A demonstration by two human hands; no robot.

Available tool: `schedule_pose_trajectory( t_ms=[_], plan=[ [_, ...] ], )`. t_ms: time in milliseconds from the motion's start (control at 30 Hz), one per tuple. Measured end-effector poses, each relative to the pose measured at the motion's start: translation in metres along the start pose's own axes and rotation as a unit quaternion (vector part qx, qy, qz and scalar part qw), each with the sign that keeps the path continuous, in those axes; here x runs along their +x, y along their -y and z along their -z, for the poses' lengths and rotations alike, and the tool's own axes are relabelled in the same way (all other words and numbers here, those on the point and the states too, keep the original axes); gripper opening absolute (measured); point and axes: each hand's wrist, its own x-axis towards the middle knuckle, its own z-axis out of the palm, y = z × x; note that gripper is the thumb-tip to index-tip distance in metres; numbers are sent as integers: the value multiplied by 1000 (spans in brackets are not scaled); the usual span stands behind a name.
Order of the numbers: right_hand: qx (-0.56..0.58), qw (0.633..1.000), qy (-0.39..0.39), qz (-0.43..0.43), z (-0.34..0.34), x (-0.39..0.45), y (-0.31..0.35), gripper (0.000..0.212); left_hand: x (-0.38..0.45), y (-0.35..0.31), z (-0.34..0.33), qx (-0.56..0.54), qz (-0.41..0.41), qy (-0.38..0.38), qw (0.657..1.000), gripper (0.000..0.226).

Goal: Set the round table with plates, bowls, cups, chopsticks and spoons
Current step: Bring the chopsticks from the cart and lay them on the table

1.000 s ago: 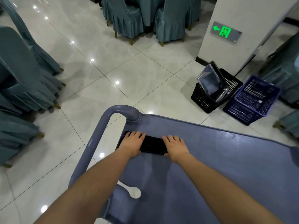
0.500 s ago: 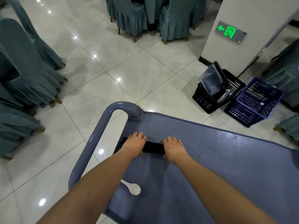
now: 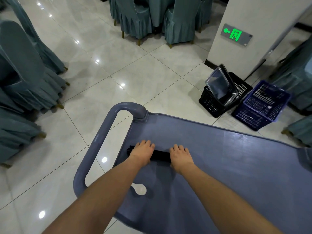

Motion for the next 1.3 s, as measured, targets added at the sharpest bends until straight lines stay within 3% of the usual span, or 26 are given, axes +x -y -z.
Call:
schedule_pose_trajectory(
  t_ms=[200,367,800,1033,1200,1300],
  plan=[
    [1,1000,3,-23,-14,-18,2,41,-8,-11,-10,13,-11,-2,1000,45],
    [-1,1000,-2,-20,-24,-25,2,34,-11,-18,-12,3,-20,-4,1000,52],
    [-26,1000,-1,-13,-35,-34,1,28,-11,-20,-23,29,-59,-3,998,37],
    [-25,999,-5,33,-16,-28,-4,26,-21,-10,-20,21,-33,17,999,28],
    [14,998,4,61,19,-23,7,34,-57,9,0,15,-12,-35,999,22],
    [17,995,-17,98,42,-25,47,22,-102,38,7,1,33,-60,998,21]
  ],
)
